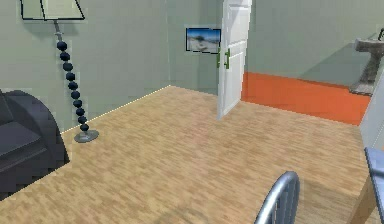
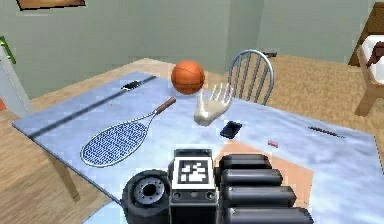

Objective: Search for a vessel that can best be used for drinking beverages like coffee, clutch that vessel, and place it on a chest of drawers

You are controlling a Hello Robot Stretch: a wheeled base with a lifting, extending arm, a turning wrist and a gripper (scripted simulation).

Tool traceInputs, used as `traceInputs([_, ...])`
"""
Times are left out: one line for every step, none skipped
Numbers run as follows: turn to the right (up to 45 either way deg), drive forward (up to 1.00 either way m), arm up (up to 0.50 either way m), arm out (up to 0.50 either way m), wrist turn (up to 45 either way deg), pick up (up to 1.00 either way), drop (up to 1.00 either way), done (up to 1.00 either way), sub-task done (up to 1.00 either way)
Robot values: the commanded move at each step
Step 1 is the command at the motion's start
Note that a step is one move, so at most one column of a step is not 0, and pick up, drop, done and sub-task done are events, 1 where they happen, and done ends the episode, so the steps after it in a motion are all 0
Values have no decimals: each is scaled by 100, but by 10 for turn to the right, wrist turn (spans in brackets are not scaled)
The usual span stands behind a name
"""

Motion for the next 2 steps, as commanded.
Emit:
traceInputs([-450,0,0,0,0,0,0,0,0])
traceInputs([-450,0,0,0,0,0,0,0,0])
